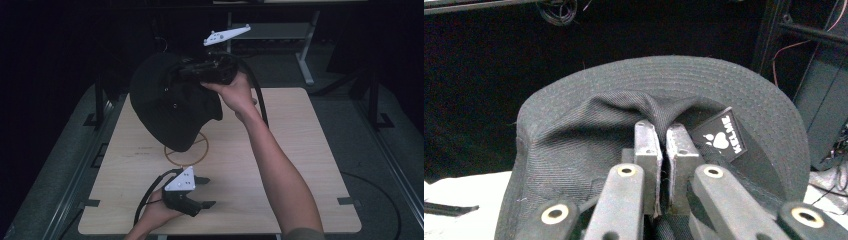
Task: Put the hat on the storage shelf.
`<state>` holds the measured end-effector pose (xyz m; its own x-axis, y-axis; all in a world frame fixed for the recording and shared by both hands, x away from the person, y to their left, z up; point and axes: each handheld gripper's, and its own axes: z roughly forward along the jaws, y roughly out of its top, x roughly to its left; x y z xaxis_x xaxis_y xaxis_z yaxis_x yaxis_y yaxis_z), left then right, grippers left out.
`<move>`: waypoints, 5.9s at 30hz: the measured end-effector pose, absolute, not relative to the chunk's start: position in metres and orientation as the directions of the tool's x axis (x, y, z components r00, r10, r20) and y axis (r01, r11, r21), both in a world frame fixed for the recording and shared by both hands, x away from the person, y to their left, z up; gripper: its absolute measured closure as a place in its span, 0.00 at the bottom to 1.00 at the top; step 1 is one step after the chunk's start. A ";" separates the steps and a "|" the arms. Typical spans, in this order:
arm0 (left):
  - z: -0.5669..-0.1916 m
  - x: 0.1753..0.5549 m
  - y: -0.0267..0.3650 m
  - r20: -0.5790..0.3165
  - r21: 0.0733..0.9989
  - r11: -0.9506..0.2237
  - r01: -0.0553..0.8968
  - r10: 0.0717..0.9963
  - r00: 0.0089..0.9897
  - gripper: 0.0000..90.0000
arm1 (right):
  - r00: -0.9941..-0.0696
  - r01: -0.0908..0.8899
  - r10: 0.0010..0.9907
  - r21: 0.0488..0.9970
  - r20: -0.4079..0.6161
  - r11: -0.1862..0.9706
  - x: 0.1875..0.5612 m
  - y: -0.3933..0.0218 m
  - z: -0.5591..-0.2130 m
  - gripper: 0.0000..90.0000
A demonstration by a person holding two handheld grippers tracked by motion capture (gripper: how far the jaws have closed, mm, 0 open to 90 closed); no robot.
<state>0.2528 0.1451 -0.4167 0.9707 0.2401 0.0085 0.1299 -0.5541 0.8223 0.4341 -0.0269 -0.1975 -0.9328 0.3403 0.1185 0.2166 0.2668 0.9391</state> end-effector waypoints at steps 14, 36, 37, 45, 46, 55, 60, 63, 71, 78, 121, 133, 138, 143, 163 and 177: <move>-0.418 0.251 0.134 0.023 0.816 -0.570 0.100 0.204 0.979 0.33 | -0.929 0.238 0.352 0.910 0.111 0.341 0.448 0.017 -0.214 0.93; -0.418 0.247 0.129 0.016 0.819 -0.565 0.100 0.196 0.980 0.31 | -0.927 0.236 0.359 0.916 0.112 0.325 0.440 0.002 -0.242 0.60; -0.418 0.247 0.131 0.019 0.823 -0.560 0.096 0.197 0.980 0.31 | -0.923 0.237 0.369 0.918 0.110 0.318 0.440 -0.007 -0.245 0.59; -0.418 0.249 0.138 -0.003 0.835 -0.535 0.129 0.230 0.973 0.30 | -0.909 0.273 0.390 0.918 0.148 0.288 0.435 -0.028 -0.252 0.50; -0.418 0.249 0.138 -0.003 0.835 -0.535 0.129 0.230 0.973 0.30 | -0.909 0.273 0.390 0.918 0.148 0.288 0.435 -0.028 -0.252 0.50; -0.418 0.252 0.138 -0.011 0.834 -0.533 0.146 0.247 0.969 0.30 | -0.895 0.288 0.418 0.916 0.154 0.280 0.431 -0.045 -0.254 0.44; -0.417 0.255 0.141 -0.015 0.834 -0.529 0.155 0.260 0.965 0.28 | -0.887 0.300 0.434 0.913 0.160 0.276 0.427 -0.061 -0.260 0.43; -0.417 0.256 0.141 -0.019 0.832 -0.531 0.162 0.265 0.964 0.27 | -0.883 0.305 0.440 0.913 0.165 0.270 0.426 -0.066 -0.262 0.42; -0.419 0.257 0.140 -0.022 0.828 -0.535 0.170 0.272 0.962 0.26 | -0.866 0.331 0.464 0.908 0.184 0.258 0.422 -0.089 -0.268 0.40; -0.418 0.257 0.140 -0.025 0.824 -0.540 0.175 0.274 0.962 0.25 | -0.858 0.344 0.477 0.903 0.190 0.259 0.419 -0.099 -0.271 0.38; -0.419 0.260 0.140 -0.025 0.814 -0.551 0.186 0.287 0.958 0.23 | -0.798 0.417 0.553 0.883 0.240 0.218 0.387 -0.177 -0.313 0.32; -0.419 0.260 0.141 -0.026 0.821 -0.539 0.186 0.291 0.956 0.23 | -0.791 0.431 0.558 0.875 0.249 0.221 0.377 -0.188 -0.323 0.30; -0.419 0.260 0.141 -0.022 0.819 -0.544 0.183 0.288 0.957 0.23 | -0.782 0.446 0.564 0.870 0.265 0.210 0.374 -0.193 -0.328 0.28; -0.420 0.261 0.141 -0.026 0.818 -0.543 0.186 0.289 0.957 0.22 | -0.778 0.451 0.564 0.871 0.277 0.195 0.368 -0.200 -0.332 0.27; -0.422 0.263 0.142 -0.033 0.815 -0.546 0.197 0.296 0.955 0.22 | -0.769 0.462 0.570 0.868 0.289 0.184 0.347 -0.220 -0.348 0.26; -0.421 0.263 0.144 -0.036 0.814 -0.543 0.206 0.307 0.951 0.22 | -0.747 0.485 0.591 0.858 0.304 0.172 0.332 -0.234 -0.364 0.22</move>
<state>0.2627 0.1444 -0.4211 0.9512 0.3066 -0.0362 0.2061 -0.5435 0.8137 0.3317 -0.2341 -0.3641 -0.7472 0.5908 0.3044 0.4850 0.1715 0.8575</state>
